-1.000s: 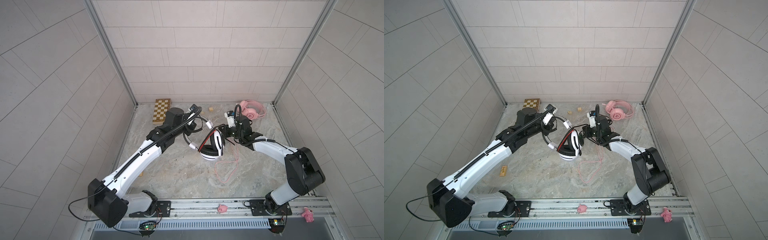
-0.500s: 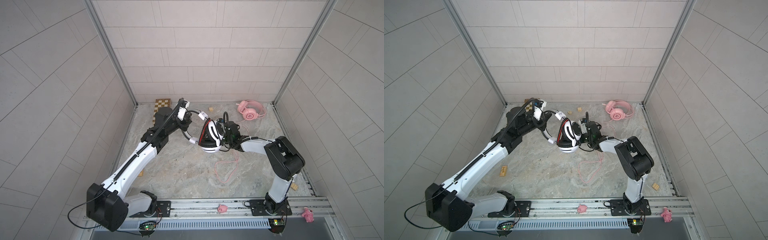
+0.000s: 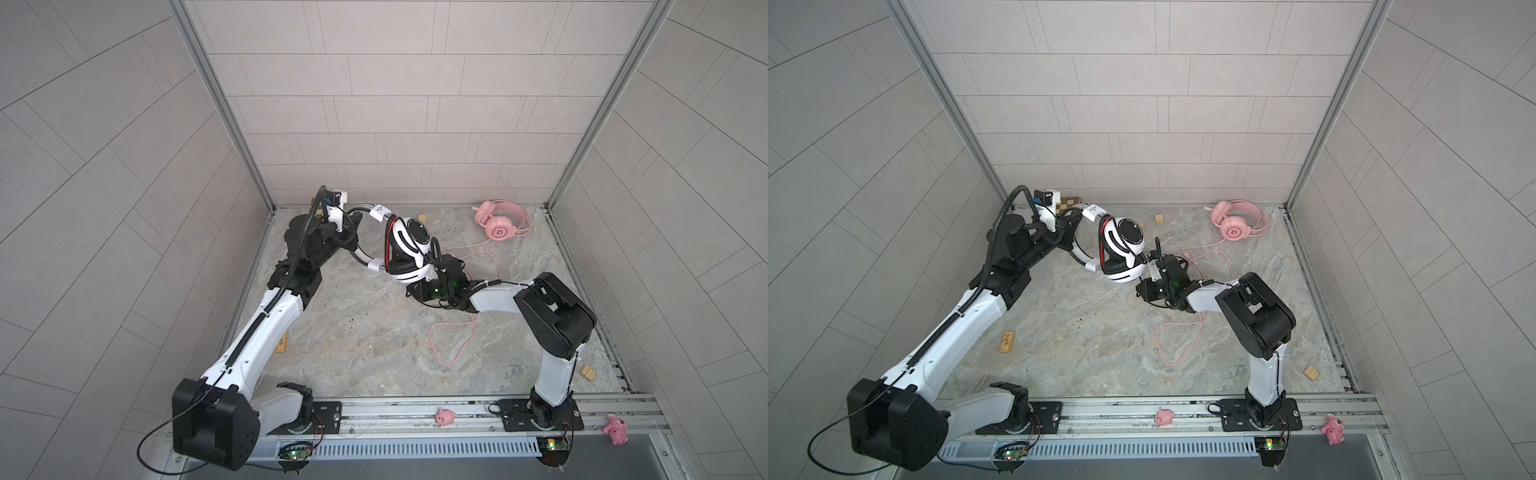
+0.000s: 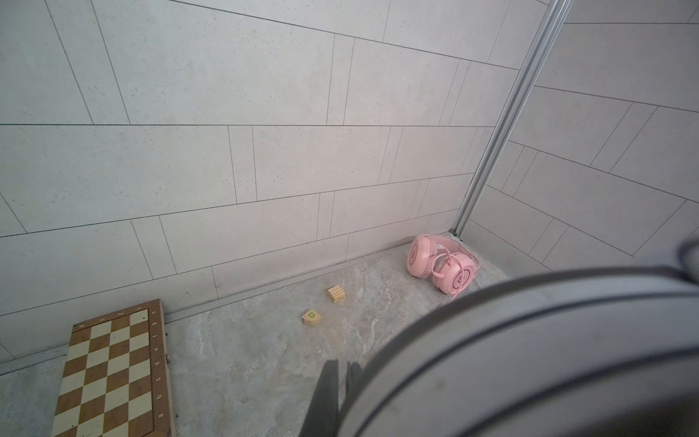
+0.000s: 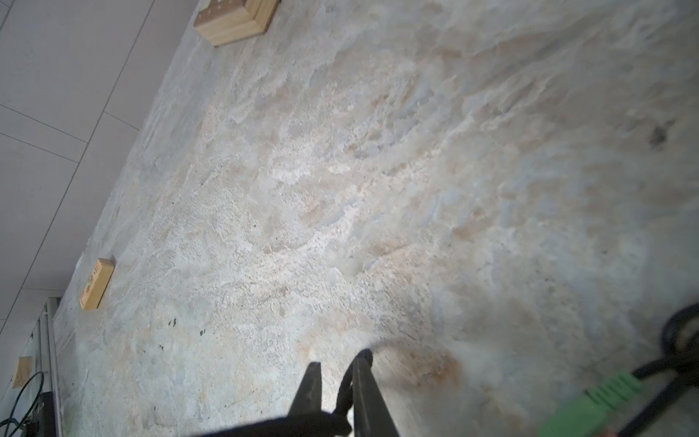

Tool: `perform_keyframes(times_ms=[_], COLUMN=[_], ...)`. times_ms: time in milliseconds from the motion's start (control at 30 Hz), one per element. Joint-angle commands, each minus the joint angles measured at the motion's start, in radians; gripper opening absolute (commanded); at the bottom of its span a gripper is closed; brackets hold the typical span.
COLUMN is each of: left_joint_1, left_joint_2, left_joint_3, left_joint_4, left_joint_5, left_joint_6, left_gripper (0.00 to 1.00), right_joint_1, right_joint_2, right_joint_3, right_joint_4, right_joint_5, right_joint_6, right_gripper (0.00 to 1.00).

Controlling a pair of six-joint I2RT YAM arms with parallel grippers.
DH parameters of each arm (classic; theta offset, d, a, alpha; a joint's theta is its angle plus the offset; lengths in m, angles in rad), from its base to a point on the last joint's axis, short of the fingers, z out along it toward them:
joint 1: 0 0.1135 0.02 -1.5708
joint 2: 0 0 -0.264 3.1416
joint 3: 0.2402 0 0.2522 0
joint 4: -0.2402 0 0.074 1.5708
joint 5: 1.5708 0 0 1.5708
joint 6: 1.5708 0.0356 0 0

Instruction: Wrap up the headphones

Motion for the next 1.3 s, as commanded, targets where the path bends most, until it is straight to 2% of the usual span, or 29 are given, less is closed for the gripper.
perform_keyframes(times_ms=[0, 200, 433, 467, 633, 767, 933, 1067, 1267], left_joint_1=[0.000, 0.005, 0.020, 0.020, 0.039, 0.074, 0.139, 0.190, 0.233], left_joint_2=[-0.043, -0.058, -0.060, -0.060, -0.057, -0.056, -0.044, -0.030, -0.003], left_joint_3=[0.007, -0.004, -0.007, -0.008, -0.009, -0.010, -0.012, -0.012, 0.013], left_joint_4=[0.142, 0.136, 0.131, 0.132, 0.123, 0.121, 0.102, 0.053, -0.030], left_joint_5=[0.031, -0.011, -0.042, -0.044, -0.080, -0.114, -0.247, -0.419, -0.565], left_joint_6=[-0.076, -0.062, -0.062, -0.063, -0.075, -0.109, -0.216, -0.338, -0.399], left_gripper=[0.00, 0.00, 0.00, 0.00, 0.00, 0.00, 0.00, 0.00, 0.00], right_joint_1=[0.014, 0.020, 0.038, 0.041, 0.042, 0.041, 0.041, 0.042, 0.043], right_joint_2=[0.020, 0.005, -0.014, -0.016, -0.035, -0.083, -0.150, -0.208, -0.283], right_joint_3=[-0.020, -0.049, -0.098, -0.103, -0.112, -0.132, -0.167, -0.172, -0.207], right_joint_4=[-0.013, -0.028, -0.049, -0.049, -0.040, -0.054, -0.097, -0.212, -0.270], right_joint_5=[0.033, 0.030, 0.052, 0.061, 0.060, 0.061, 0.059, 0.054, 0.080], right_joint_6=[0.012, 0.001, -0.012, -0.014, -0.011, -0.004, -0.008, -0.060, -0.093], right_gripper=[0.18, 0.26, 0.28, 0.27, 0.07, 0.05, 0.05, 0.05, 0.05])
